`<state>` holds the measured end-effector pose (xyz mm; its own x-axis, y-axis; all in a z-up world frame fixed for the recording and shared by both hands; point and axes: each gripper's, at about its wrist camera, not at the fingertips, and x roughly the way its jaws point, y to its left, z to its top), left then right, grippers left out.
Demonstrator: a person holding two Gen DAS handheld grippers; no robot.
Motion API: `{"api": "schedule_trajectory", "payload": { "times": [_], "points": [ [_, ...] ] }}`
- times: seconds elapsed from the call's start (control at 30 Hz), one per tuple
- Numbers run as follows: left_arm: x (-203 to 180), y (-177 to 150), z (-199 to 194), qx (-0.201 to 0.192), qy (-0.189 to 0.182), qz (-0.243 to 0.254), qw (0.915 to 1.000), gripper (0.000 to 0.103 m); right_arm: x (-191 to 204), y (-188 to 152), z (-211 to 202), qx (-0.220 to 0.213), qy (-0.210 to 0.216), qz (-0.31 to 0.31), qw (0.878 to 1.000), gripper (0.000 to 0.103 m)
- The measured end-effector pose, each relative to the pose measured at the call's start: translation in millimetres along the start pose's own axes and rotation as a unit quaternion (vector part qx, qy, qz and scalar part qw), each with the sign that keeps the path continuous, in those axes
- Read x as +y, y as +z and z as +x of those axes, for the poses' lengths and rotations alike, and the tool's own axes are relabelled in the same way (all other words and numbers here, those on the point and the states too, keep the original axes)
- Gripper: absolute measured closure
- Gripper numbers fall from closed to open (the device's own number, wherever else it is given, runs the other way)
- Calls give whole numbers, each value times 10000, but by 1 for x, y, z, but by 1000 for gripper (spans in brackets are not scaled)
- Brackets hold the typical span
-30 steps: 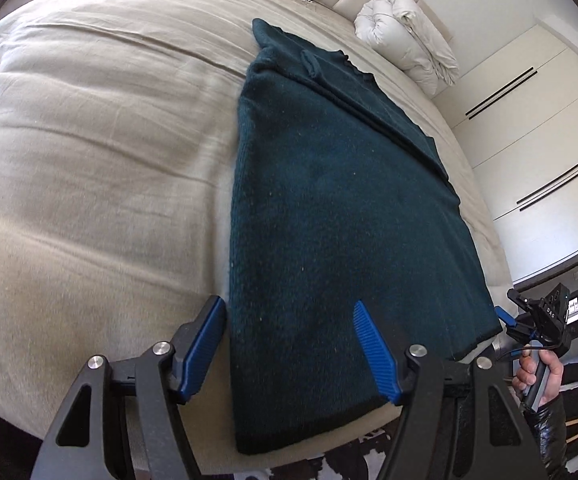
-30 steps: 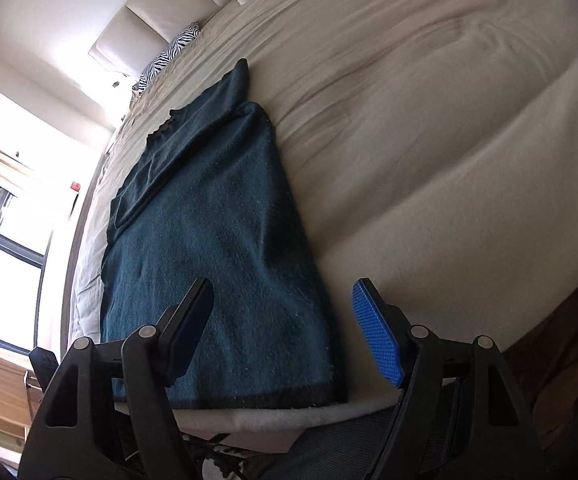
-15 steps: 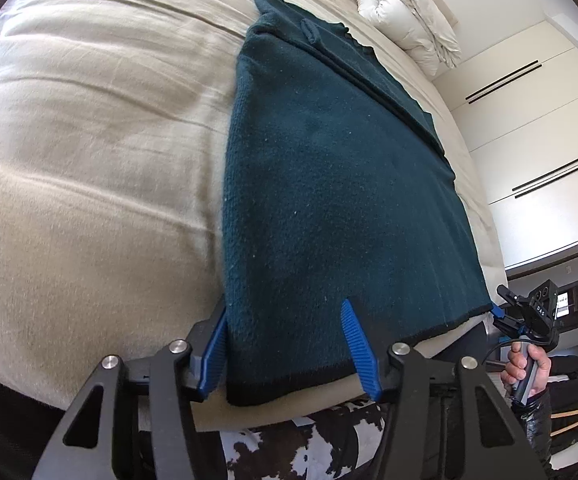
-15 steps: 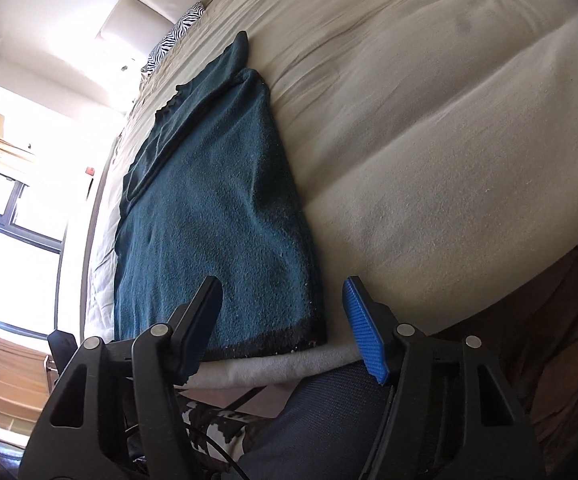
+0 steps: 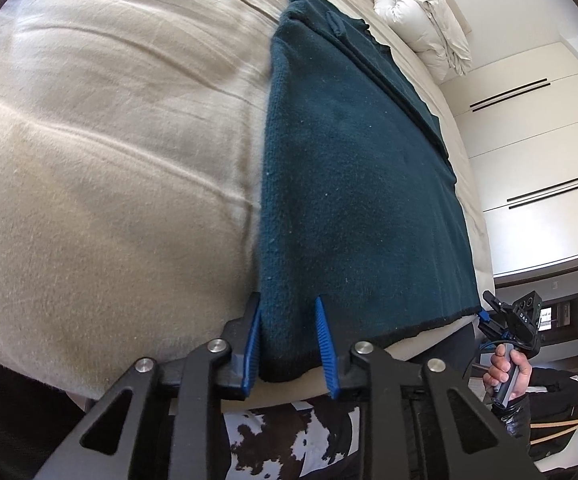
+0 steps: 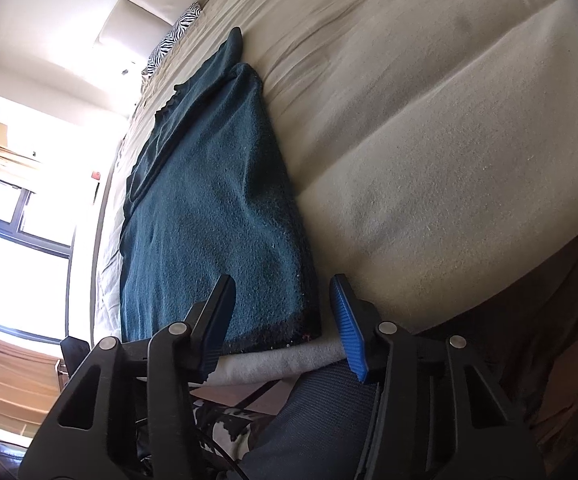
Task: Fold small clothes
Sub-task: 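Move both grippers to the sweater hem edge and close them on it, then lift the hem with both grippers and fold it over toward the collar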
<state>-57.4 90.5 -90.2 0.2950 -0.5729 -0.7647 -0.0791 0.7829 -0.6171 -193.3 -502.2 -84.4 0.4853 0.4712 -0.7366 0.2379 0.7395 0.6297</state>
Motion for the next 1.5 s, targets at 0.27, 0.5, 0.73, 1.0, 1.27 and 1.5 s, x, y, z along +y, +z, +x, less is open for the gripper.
{"api": "schedule_trajectory", "payload": {
  "times": [0.27, 0.5, 0.73, 1.0, 1.27, 1.5],
  "points": [
    [-2, -1, 0, 65, 26, 49, 10000, 76, 6, 1, 3, 99, -27, -58, 9999, 62],
    [-8, -4, 3, 101, 107, 159, 9998, 80, 4, 4, 7, 148, -36, -41, 9999, 70],
    [-8, -6, 4, 175, 232, 251, 9993, 95, -3, 1, 9, 168, -187, -11, 9997, 95],
    [-15, -9, -9, 31, 139, 425, 9990, 97, 10, -2, 5, 189, -360, -300, 9987, 97],
    [-14, -6, -28, -305, -539, 242, 9978, 97, 25, -2, -12, 80, -88, -406, 9991, 97],
    [-8, -4, -28, -345, -835, -25, 9959, 97, 30, 0, -11, 93, -33, -428, 9990, 97]
  ]
}}
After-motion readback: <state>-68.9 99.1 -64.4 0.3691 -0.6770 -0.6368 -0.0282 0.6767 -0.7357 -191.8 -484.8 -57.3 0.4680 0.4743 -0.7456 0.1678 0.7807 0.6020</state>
